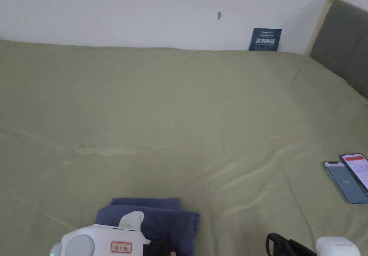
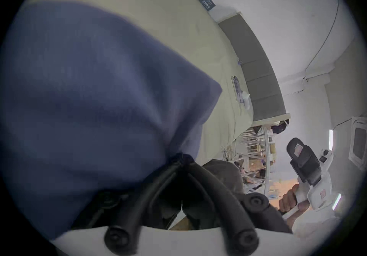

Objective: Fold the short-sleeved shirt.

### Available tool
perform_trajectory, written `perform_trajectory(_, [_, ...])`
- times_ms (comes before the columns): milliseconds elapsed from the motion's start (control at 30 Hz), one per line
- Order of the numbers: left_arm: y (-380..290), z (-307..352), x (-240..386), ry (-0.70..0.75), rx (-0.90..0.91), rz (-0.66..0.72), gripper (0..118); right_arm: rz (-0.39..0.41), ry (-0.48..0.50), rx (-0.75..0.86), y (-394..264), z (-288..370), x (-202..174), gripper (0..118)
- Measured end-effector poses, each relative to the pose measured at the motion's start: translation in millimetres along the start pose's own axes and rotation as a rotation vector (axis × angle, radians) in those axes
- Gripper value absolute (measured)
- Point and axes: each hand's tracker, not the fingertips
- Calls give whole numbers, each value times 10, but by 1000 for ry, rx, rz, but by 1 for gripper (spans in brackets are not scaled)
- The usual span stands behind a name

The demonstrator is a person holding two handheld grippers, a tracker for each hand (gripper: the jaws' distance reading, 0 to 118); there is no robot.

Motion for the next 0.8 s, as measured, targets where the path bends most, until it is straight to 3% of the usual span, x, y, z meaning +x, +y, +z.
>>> perform_trajectory(100, [55,324,64,3,22,-40,0,-14,122,-63,81,-241,-137,0])
perform_trajectory(167, [96,585,19,-8,54,-34,0,-22,253,-135,147,-480,-244,0])
perform_trajectory(233, [93,853,-40,16,107,-28,0,-65,389,-210,186,-794,-356,0])
perform_trajectory(300, [120,1106,-155,30,137,-17,0,-168,557,-304,176,-1182,-414,0])
perform_trajectory(467, [171,1456,-458,69,200,27,0,-249,692,-470,23,-1986,-394,0])
perform_trajectory(600, [292,1485,-655,81,184,37,0,-413,737,-595,-237,-2520,-40,0])
perform_trajectory(667, [365,1459,-744,77,165,42,0,-599,859,-641,-386,-2707,185,0])
perform_trajectory(700, [404,1439,-784,78,151,42,2,-651,909,-641,-416,-2741,241,0])
perform_trajectory(733, [418,1406,-819,79,134,38,12,-657,923,-639,-425,-2756,267,0])
perform_trajectory(767, [448,1372,-862,77,116,41,34,-632,927,-636,-433,-2734,272,0])
perform_trajectory(800, [472,1322,-902,62,90,53,66,-625,924,-637,-432,-2736,271,0])
